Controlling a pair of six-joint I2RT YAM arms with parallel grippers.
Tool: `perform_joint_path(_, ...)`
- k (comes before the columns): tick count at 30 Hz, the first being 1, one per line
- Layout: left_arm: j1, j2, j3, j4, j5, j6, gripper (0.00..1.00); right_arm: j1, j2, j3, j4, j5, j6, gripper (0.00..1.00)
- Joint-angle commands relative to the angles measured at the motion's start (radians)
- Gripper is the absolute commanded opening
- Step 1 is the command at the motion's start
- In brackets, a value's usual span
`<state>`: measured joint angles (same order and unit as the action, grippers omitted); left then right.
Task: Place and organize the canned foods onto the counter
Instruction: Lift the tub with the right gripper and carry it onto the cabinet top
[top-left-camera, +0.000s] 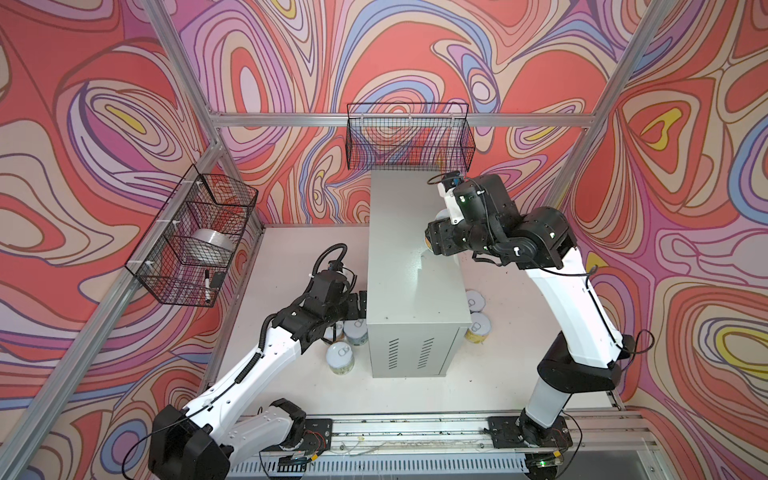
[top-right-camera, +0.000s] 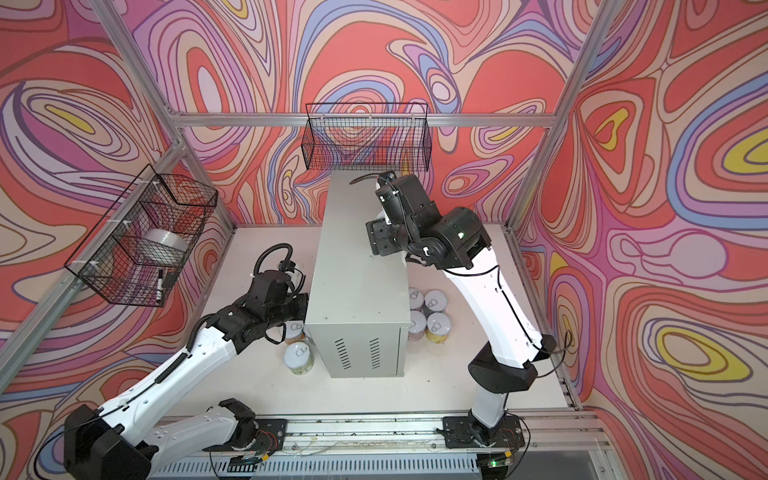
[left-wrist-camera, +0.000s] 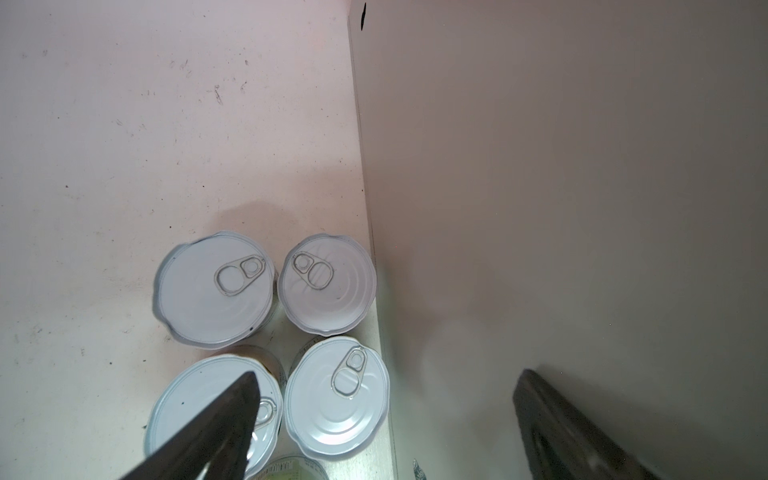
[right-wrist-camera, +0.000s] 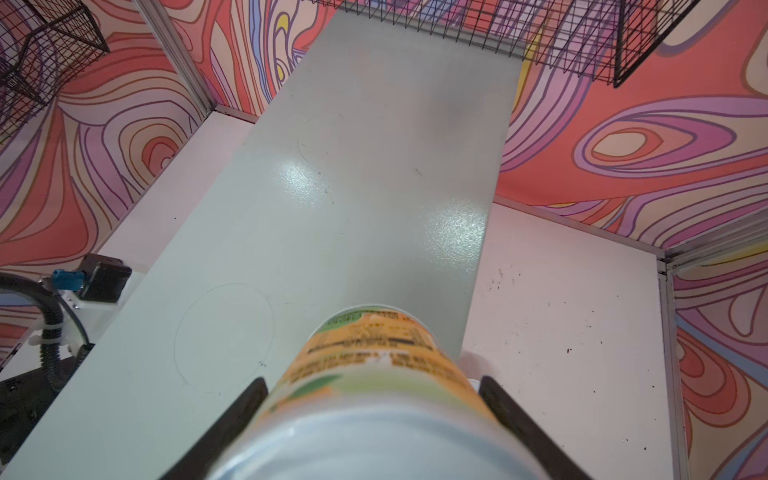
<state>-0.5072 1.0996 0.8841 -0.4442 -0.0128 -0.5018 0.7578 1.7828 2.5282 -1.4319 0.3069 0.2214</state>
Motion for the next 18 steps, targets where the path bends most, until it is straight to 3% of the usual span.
perform_joint_path(1, -0.030, -0.004, 0.020, 0.035, 0.029, 0.000, 0.98, -0.003, 0.033, 0.062, 0.038, -0.012, -0.009, 0.00)
perform_joint_path(8, -0.029, -0.016, 0.013, 0.027, 0.020, 0.006, 0.98, -0.015, 0.109, 0.132, -0.020, -0.010, -0.012, 0.00)
perform_joint_path(10, -0.028, -0.015, 0.011, 0.025, 0.020, 0.008, 0.98, -0.021, 0.112, 0.130, -0.016, -0.012, -0.012, 0.14)
perform_joint_path(14, -0.029, -0.018, 0.006, 0.031, 0.012, 0.008, 0.99, -0.022, 0.113, 0.130, 0.007, -0.034, -0.016, 0.73)
perform_joint_path(18, -0.028, -0.015, 0.006, 0.037, 0.007, 0.011, 0.99, -0.023, 0.113, 0.121, 0.030, -0.061, -0.019, 0.92)
